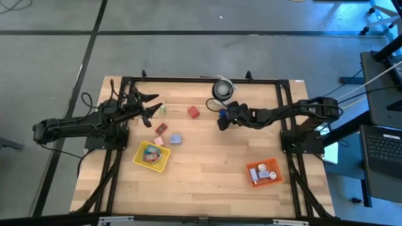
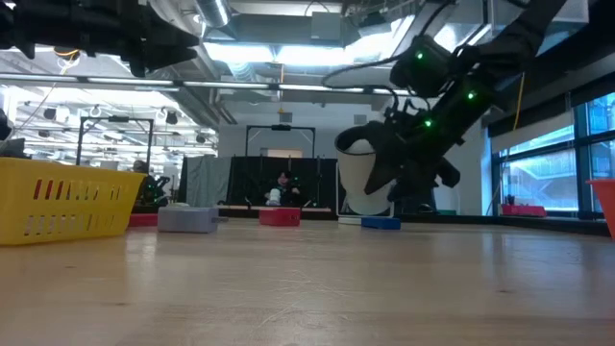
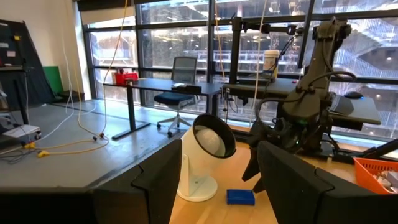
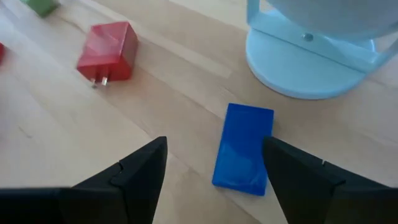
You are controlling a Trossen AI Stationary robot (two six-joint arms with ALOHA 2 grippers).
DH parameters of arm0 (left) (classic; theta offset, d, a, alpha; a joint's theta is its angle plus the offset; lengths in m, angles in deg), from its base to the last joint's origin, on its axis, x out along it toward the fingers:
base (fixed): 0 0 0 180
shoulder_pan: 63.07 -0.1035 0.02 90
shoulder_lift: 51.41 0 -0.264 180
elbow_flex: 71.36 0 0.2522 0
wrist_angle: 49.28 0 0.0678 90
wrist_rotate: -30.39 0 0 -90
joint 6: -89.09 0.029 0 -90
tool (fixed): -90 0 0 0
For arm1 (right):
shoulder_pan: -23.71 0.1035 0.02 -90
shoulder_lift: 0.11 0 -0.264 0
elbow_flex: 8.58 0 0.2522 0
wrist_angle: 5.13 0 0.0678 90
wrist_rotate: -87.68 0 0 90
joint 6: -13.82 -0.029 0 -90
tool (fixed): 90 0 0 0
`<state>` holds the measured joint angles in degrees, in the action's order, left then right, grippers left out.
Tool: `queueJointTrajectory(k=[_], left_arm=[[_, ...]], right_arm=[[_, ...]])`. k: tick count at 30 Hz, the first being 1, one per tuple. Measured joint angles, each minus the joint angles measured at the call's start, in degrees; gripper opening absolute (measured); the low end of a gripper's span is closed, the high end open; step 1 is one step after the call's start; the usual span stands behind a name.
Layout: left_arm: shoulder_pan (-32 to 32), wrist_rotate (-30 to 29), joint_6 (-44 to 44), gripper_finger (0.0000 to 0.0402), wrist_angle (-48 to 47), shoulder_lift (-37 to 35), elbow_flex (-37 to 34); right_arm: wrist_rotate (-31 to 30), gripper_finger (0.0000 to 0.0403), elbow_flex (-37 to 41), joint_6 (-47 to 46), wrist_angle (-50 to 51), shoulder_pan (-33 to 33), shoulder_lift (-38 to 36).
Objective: Pick & Place Office items
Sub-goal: Put the blue digital timer into the yellow bin
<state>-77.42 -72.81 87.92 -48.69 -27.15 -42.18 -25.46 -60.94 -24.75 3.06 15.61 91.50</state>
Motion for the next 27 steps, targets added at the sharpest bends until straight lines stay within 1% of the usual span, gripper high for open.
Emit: queueJointTrajectory(k=[5, 10, 14, 27], left_arm=[[-0.02, 0.01, -0.02, 0.0208, -1.08, 0.00, 0.02], [0.00, 0.02, -0.02, 0.0207, -2.11, 0.02, 0.02], [0.00, 0.01, -0.04, 0.0207, -2.39, 0.02, 0.02], [0.00, 0.01, -0.13, 0.0207, -2.37, 0.02, 0.02]], right_arm=[[-0.20, 0.0263, -0.08, -0.44, 1.08, -1.06, 2.05], [0.28, 0.0263, -0.08, -0.89, 0.93, -1.74, 2.11], [2.36, 0.0263, -0.08, -1.09, 0.96, -2.48, 2.11], [3.60, 0.0263, -0.08, -3.02, 3.22, -3.91, 2.11]])
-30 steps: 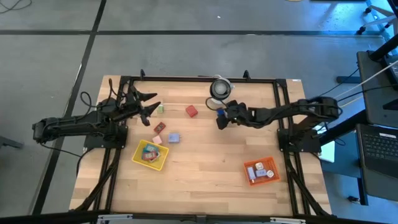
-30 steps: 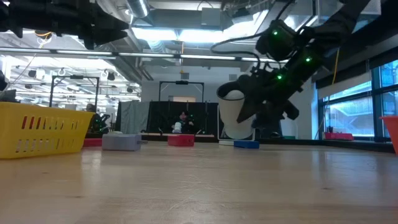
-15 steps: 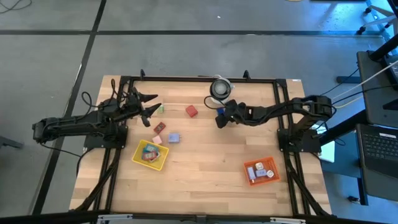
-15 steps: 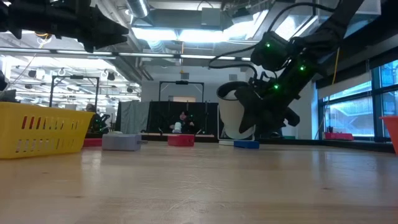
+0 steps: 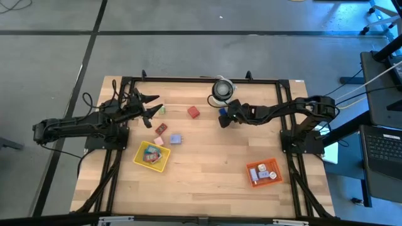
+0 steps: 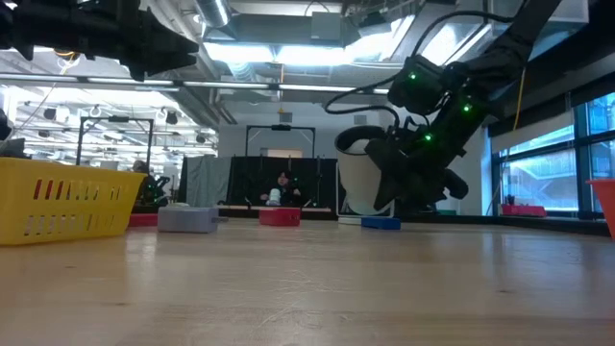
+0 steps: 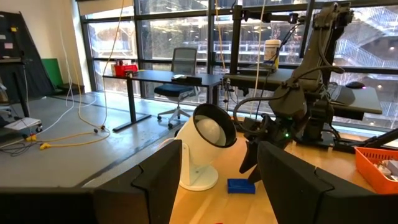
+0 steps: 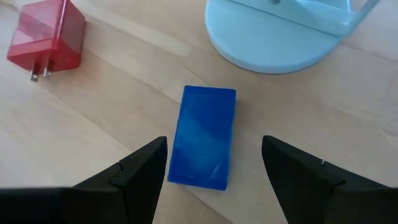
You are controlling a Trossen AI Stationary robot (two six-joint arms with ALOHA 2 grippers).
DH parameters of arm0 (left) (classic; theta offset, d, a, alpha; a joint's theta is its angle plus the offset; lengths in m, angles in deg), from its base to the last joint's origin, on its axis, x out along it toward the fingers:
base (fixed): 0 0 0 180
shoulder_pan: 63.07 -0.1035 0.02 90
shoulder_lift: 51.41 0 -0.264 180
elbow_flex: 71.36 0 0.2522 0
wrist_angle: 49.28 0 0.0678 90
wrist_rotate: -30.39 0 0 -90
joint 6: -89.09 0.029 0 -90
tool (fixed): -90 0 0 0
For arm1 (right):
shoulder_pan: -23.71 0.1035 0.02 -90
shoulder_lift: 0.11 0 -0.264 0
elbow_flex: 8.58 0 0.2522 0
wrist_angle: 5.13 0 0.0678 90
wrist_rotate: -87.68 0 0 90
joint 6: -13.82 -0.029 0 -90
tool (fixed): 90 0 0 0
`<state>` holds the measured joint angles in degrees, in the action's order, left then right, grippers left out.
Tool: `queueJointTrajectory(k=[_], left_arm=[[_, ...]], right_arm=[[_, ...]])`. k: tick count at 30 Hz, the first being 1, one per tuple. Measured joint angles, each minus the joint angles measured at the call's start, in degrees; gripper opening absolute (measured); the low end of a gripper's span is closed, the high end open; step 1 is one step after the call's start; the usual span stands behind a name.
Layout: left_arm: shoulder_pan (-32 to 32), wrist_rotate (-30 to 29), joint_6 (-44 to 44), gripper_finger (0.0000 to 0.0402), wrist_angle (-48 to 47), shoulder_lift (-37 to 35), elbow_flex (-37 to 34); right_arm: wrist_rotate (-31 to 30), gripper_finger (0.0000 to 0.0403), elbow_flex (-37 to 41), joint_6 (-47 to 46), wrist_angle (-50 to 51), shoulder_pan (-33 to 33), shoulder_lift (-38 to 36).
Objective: Pick & Place Office items
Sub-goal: Put the blue digital timer into the yellow bin
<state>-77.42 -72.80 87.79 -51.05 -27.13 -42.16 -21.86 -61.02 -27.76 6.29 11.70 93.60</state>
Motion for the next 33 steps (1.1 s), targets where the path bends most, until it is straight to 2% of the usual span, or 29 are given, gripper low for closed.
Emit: queueJointTrajectory(k=[12, 21, 33], left_arm=[[0.00, 0.02, -0.39, 0.0207, 0.02, 0.00, 0.02], [0.00, 1.06, -0.50, 0.0207, 0.05, 0.00, 0.02], [0.00, 1.53, -0.48, 0.0207, 0.09, 0.00, 0.04]], right_arm=[[0.89, 0.0263, -1.86, 0.00, 1.66, -0.33, 0.04], [0.85, 0.0263, -1.91, -1.30, -0.28, -0.37, 4.79], [1.29, 0.0257, -5.67, 0.24, -0.09, -0.42, 8.49]])
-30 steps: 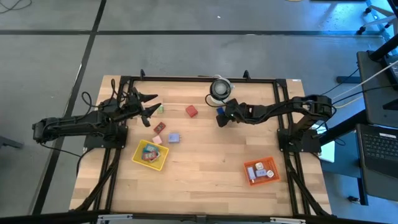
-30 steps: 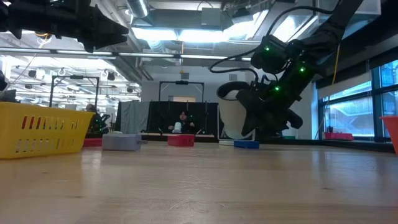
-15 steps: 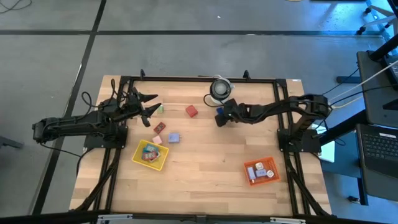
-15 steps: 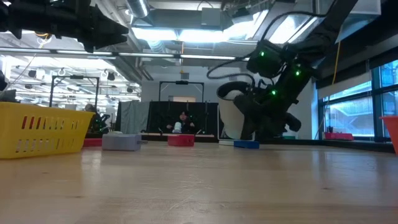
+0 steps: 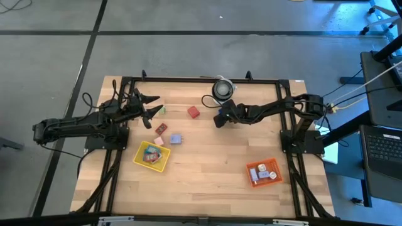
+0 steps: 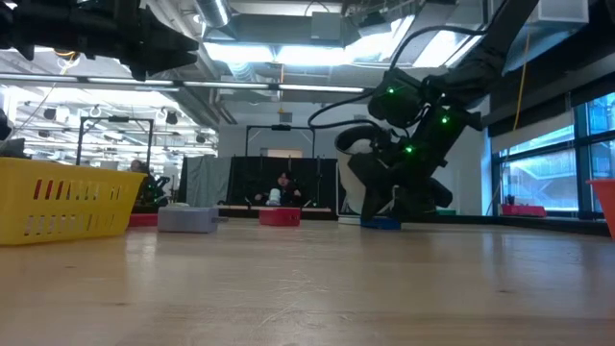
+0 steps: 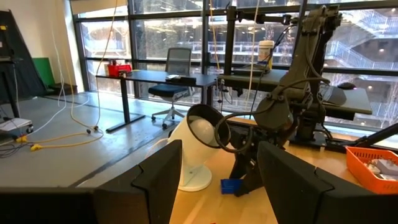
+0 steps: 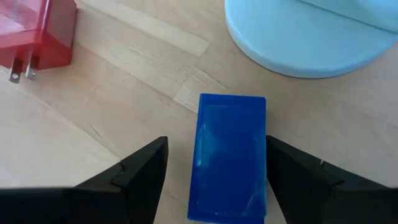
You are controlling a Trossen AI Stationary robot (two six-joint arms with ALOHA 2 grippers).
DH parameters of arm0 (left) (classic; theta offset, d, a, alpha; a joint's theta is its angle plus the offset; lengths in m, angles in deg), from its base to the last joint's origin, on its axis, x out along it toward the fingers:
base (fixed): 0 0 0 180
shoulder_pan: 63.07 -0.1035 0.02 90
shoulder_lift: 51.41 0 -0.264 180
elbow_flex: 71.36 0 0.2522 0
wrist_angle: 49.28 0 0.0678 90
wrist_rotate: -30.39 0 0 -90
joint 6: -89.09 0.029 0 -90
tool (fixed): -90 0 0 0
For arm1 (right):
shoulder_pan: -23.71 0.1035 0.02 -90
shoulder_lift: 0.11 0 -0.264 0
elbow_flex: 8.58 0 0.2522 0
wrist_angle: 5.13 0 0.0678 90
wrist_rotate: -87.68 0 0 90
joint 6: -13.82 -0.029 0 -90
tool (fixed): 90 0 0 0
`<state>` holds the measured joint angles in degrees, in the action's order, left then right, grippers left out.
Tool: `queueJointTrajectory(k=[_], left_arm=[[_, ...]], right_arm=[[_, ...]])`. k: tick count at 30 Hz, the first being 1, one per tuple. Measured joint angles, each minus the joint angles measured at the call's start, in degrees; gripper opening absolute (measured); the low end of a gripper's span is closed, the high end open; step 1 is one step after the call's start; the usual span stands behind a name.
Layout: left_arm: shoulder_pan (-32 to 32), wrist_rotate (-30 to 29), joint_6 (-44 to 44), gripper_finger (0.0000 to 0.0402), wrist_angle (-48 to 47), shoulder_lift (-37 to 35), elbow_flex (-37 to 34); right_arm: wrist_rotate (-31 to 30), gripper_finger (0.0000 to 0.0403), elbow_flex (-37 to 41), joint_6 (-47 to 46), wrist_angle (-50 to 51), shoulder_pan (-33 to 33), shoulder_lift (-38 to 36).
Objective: Pick & Place Office items
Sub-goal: Put the blue digital timer into the yellow bin
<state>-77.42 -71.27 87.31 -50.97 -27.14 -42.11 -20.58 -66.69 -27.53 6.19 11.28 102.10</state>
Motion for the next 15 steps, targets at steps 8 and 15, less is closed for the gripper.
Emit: queueJointTrajectory(k=[8, 15], left_arm=[[0.00, 0.00, 0.00, 0.0207, -0.05, 0.00, 0.00], [0.00, 0.00, -0.46, 0.0207, -0.25, 0.00, 0.00]], right_arm=[[-0.35, 0.0208, 0.00, -0.02, 0.84, 0.09, 0.07], [0.13, 0.0164, 0.01, -0.17, 1.37, 0.40, 0.03]])
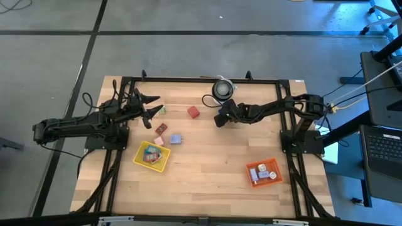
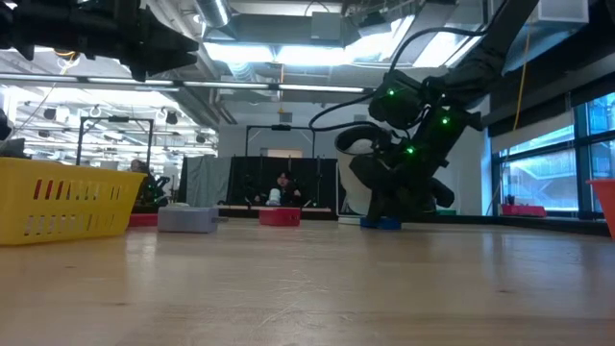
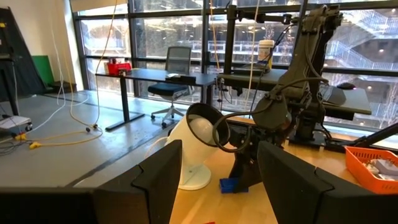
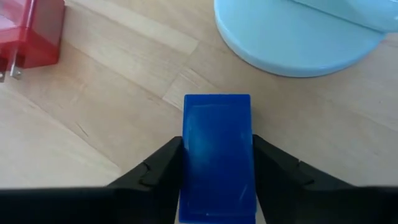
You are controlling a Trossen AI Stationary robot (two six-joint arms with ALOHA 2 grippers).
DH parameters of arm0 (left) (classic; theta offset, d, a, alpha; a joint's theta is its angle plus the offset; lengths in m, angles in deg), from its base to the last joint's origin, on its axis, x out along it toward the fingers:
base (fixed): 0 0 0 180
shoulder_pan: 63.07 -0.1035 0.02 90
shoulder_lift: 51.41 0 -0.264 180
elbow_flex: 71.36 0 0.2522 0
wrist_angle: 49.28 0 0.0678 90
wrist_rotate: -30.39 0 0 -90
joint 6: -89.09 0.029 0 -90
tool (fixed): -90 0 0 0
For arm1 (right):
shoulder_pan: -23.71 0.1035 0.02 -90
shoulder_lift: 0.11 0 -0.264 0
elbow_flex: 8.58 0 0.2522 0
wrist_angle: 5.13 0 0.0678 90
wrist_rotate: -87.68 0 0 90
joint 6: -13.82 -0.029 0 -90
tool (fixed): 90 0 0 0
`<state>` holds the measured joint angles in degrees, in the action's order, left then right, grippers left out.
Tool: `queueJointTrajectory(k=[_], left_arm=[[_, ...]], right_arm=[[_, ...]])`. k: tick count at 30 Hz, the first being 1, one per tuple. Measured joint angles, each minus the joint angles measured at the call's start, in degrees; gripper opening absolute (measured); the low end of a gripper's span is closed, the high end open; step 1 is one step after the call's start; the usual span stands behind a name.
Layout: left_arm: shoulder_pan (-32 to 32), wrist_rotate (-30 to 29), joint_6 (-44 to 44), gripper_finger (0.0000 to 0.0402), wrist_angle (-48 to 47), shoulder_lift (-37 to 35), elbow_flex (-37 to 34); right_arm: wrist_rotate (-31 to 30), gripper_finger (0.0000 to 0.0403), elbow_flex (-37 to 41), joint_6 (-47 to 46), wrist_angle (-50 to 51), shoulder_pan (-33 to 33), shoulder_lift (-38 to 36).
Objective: Pick & Place Office items
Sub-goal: Put the blue digital timer into the yellow bin
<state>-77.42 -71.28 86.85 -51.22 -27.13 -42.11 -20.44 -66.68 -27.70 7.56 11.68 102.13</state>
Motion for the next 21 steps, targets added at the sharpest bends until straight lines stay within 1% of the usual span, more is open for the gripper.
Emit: queueJointTrajectory(k=[2, 8, 15, 21], left_arm=[[0.00, 0.00, -0.04, 0.0207, -0.01, 0.00, 0.00], [0.00, 0.00, -1.06, 0.0207, -0.01, 0.00, 0.00], [0.00, -0.01, -2.01, 0.0207, 0.01, 0.00, 0.00], [0.00, -0.02, -5.75, 0.0207, 0.23, 0.00, 0.00]], right_arm=[[0.34, 0.0157, 0.00, 0.00, 0.04, 0.10, -0.24], [2.51, 0.0161, 0.09, 1.09, 0.99, 0.42, -1.54], [3.16, 0.0155, 0.11, 1.90, 1.05, 1.70, -1.66], [4.00, 0.0155, 0.17, 2.97, 0.87, 3.35, -3.15]])
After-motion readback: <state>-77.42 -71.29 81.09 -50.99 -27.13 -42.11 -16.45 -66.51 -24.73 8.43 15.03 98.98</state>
